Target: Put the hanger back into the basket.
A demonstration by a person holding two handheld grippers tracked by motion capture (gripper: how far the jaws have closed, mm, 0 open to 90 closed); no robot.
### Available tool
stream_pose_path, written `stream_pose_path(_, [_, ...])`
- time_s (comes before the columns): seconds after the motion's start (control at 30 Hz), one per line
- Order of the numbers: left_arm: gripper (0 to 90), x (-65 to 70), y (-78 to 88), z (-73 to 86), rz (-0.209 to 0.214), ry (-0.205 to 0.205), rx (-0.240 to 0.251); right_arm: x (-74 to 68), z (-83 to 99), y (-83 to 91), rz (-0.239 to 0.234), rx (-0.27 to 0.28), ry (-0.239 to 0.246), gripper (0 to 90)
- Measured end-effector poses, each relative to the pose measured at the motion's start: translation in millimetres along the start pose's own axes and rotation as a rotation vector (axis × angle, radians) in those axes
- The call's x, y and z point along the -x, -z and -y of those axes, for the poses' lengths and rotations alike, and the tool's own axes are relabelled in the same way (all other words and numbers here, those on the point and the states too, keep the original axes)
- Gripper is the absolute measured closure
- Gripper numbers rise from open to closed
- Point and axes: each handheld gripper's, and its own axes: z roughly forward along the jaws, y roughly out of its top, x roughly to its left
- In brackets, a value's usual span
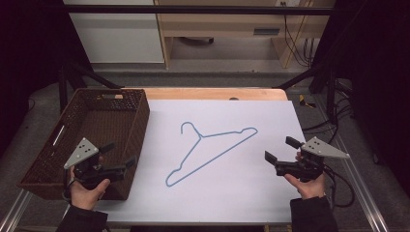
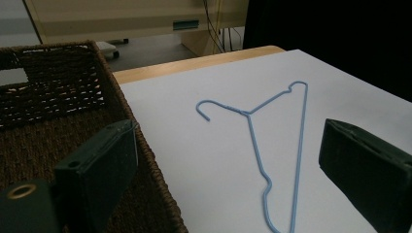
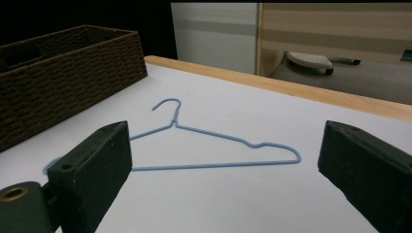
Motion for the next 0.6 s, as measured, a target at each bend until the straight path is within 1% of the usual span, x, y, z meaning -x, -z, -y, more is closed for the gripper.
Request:
stream_pose_path(0.27, [7.3, 5.4, -2.4, -3.2, 0.001, -0.003, 0.002, -0.9, 1.1, -0.8, -0.004, -0.007, 0.001, 5.9])
stream_pose_path(0.5, [8.0, 16.2, -7.6, -7.4, 0.013, -0.015, 0.005, -4.5, 2.2, -5.9, -0.005, -0.025, 0.008, 5.6])
stream_pose_path(0.57, [8.2, 19.1, -9.5, -7.6, 0.020, -0.024, -0.006, -4.9, 2.4, -6.4, -0.008, -0.025, 0.005, 5.5])
stream_pose_path(0.6, [8.3, 20.9, -11.0, -7.6, 0.022, -0.020, -0.006, -5.0, 2.4, -6.9, -0.008, -0.024, 0.006, 5.5])
